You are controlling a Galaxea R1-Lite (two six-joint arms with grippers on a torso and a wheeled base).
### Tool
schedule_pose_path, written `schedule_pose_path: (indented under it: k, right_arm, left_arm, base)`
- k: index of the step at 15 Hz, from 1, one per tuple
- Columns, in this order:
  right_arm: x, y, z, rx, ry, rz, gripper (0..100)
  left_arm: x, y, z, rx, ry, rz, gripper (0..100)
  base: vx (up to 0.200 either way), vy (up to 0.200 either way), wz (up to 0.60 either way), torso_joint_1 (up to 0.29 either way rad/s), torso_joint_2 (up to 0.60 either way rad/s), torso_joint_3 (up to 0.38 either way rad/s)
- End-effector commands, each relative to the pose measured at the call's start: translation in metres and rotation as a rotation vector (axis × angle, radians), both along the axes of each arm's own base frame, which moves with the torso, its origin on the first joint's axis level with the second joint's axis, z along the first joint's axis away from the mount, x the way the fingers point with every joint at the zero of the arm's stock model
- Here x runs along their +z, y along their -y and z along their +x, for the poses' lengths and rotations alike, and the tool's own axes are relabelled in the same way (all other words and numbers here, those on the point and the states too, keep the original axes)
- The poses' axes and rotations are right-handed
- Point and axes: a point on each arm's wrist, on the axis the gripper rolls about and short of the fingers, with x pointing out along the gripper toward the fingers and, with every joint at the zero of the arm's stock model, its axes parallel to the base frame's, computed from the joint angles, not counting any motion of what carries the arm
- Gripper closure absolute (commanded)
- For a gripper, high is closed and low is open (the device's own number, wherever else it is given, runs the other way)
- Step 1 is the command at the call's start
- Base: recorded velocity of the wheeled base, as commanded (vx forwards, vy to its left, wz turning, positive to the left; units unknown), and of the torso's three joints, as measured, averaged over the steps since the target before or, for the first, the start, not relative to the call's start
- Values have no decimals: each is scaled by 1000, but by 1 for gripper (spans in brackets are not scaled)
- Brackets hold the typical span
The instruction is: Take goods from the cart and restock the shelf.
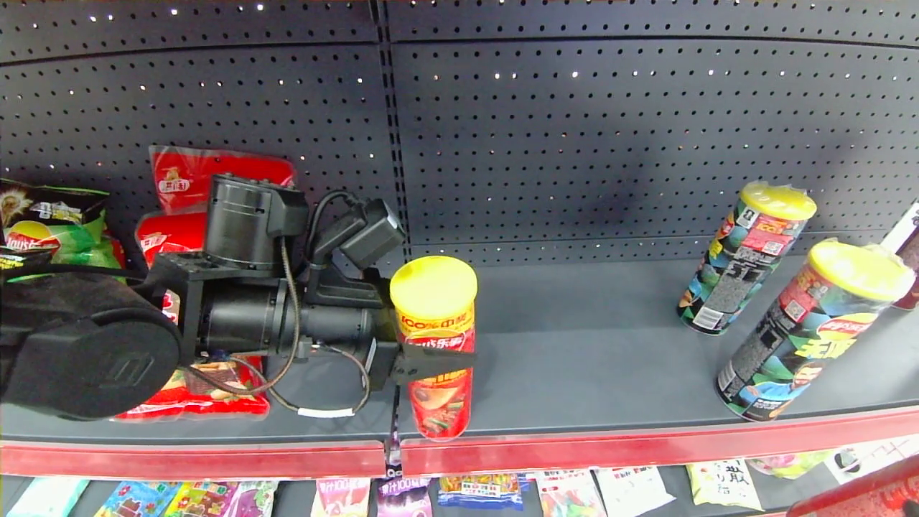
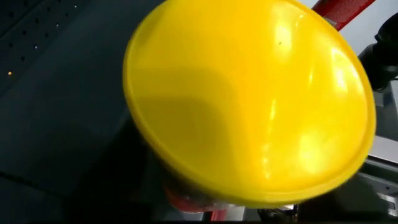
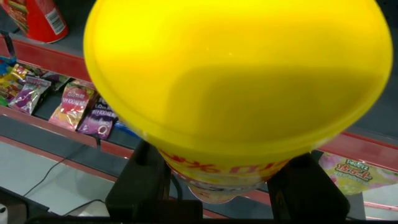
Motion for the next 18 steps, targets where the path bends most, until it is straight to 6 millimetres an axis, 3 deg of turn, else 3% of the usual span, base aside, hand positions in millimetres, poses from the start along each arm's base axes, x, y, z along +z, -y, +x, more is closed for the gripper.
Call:
schedule_pose_path:
  k: [1,5,10,11,14,15,18]
  right_arm:
    - [5,-2,3,14,-6,-2,100]
    - [30,-11,20,122,-46,3,100]
    - [92,-52,88,395,-134,18,100]
    - [93,-54,90,403,-137,17,100]
    - [110,-105,143,521,-121,15,100]
    - [107,-126,170,530,-91,23,100]
    - [94,-161,211,560,-80,18,100]
  left_arm:
    - [0,-2,-3,7,0,3,0]
    - [-7,-18,-23,26,-26,22,0]
    - [-16,-68,-69,136,-41,35,0]
    - [-16,-69,-70,141,-39,36,0]
    - [-20,-86,-97,206,-19,50,0]
    - [-20,-91,-107,223,-22,38,0]
    - [-12,-97,-121,280,-44,-15,0]
  base:
    - [0,0,0,0,0,0]
    - [0,0,0,0,0,0]
    - [0,0,0,0,0,0]
    - [0,0,0,0,0,0]
    - [0,0,0,0,0,0]
    - [0,0,0,0,0,0]
    - [0,0,0,0,0,0]
